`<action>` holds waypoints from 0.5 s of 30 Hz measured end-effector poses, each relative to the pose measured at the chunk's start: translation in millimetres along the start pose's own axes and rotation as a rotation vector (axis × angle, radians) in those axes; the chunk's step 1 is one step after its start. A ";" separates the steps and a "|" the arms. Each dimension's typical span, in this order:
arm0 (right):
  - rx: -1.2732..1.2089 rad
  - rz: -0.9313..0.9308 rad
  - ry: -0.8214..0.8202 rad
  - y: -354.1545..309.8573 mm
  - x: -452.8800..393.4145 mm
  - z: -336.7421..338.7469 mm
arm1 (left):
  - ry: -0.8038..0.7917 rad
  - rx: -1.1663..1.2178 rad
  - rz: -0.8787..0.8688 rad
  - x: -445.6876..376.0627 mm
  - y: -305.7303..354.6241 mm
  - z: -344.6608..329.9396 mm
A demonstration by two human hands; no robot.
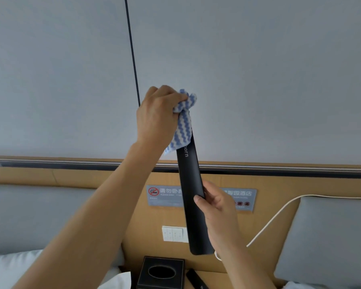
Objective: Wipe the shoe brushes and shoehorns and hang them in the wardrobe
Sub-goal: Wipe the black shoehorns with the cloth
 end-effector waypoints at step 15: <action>-0.674 0.013 -0.110 -27.8 -33.3 30.4 | -0.364 0.249 -0.272 61.1 33.5 -33.0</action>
Point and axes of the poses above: each hand's wrist, its own x-axis away from the middle knuckle, its own z-axis out of the back of the hand, y = z × x, the point moved 2 cm from there along -x, towards the middle knuckle, and after that the axes turned 7 degrees about -y, right-handed, at the moved point
